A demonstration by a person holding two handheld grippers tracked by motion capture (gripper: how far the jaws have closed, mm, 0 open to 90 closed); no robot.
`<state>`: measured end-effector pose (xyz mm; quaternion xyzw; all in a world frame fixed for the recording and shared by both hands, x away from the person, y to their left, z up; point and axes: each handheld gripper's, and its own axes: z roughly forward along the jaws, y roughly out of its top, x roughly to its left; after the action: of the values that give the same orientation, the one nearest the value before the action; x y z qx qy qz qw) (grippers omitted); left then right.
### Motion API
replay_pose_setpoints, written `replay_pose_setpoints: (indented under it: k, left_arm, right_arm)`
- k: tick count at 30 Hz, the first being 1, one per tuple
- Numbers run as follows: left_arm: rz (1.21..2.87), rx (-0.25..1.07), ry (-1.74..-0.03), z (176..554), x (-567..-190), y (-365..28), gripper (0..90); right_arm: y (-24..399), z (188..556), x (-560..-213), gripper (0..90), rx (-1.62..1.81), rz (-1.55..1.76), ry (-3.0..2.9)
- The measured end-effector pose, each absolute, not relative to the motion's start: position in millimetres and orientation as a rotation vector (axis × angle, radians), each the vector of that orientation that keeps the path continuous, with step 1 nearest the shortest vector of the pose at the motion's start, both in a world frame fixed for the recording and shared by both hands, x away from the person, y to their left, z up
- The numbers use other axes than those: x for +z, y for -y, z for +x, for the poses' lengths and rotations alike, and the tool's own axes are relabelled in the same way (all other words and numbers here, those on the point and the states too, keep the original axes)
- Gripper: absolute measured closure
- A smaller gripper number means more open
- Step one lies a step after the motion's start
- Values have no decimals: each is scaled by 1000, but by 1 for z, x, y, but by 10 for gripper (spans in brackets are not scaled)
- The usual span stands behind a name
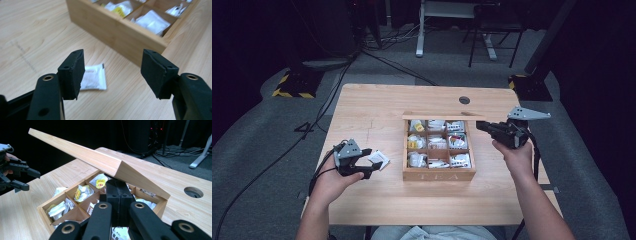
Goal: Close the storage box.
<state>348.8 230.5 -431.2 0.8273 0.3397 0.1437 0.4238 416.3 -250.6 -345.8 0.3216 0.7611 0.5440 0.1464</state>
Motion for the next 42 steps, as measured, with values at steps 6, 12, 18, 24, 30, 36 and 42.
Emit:
replay_pose_setpoints:
  k: [6, 12, 18, 24, 30, 36, 42]
  left_arm:
    - [2091, 368, -932, 350, -446, -246, 346]
    - [2106, 360, -1004, 357, -461, -256, 329]
    - [2137, 362, -1098, 361, -474, -264, 326]
    - [2124, 368, -1163, 364, -482, -272, 323]
    - [2153, 388, -1198, 365, -488, -275, 318]
    - [2138, 389, -1220, 367, -493, -279, 316]
    - [2130, 400, -1236, 369, -496, -281, 304]
  right_arm:
    - [252, 415, -345, 899, 1550, 938, -2212]
    - [252, 411, -344, 899, 1530, 961, -2248]
    - [253, 406, -344, 898, 1496, 988, -2291]
    - [254, 401, -345, 898, 1459, 999, -2332]
    - [253, 395, -345, 897, 1412, 997, -2368]
    - [254, 389, -350, 897, 1360, 1000, -2409]
    - [256, 385, -353, 896, 1334, 1013, -2423]
